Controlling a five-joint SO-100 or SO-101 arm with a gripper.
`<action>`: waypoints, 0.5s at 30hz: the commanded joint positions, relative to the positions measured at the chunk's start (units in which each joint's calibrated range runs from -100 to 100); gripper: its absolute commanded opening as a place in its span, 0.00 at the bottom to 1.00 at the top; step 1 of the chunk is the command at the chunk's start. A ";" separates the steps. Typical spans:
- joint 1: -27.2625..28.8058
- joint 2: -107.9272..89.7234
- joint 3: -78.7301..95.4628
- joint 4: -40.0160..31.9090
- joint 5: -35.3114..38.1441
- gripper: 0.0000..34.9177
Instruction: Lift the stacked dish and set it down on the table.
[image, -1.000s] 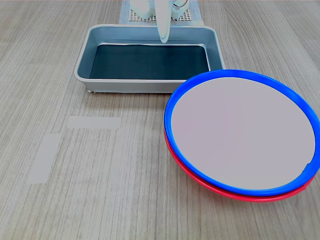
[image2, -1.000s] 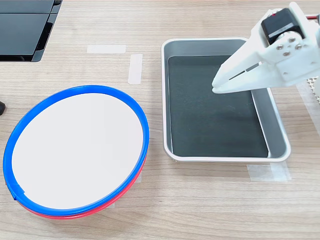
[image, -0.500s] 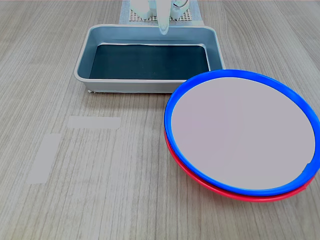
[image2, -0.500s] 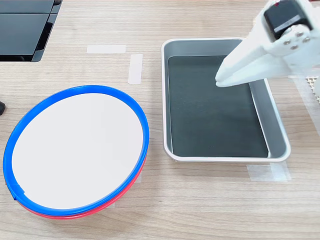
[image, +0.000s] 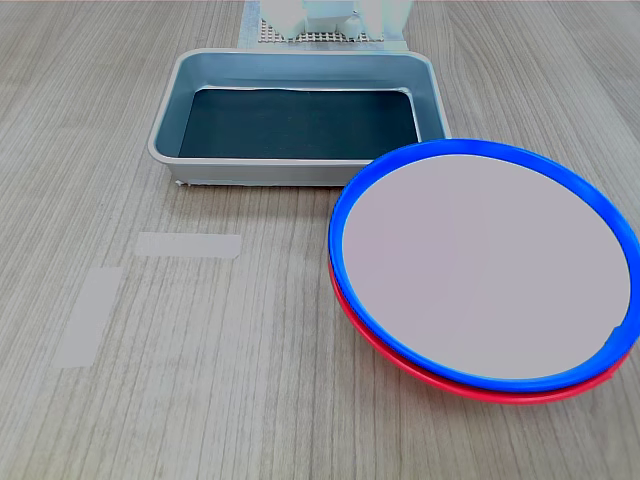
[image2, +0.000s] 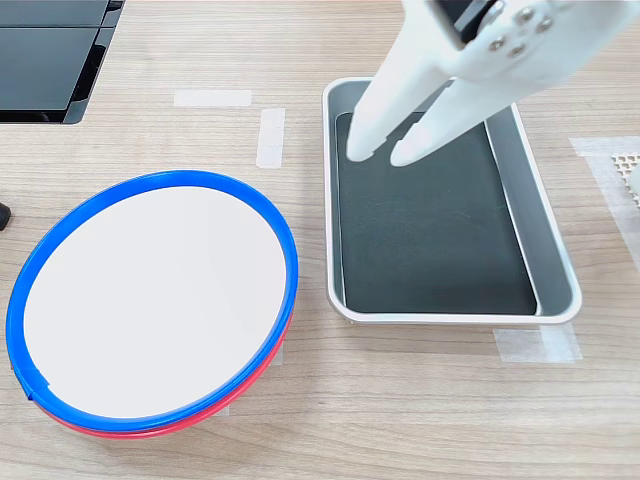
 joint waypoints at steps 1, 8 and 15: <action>-1.73 5.06 -5.66 -0.40 1.47 0.42; -3.24 13.68 -7.21 -7.08 3.08 0.42; -4.93 24.25 -13.40 -13.28 4.20 0.43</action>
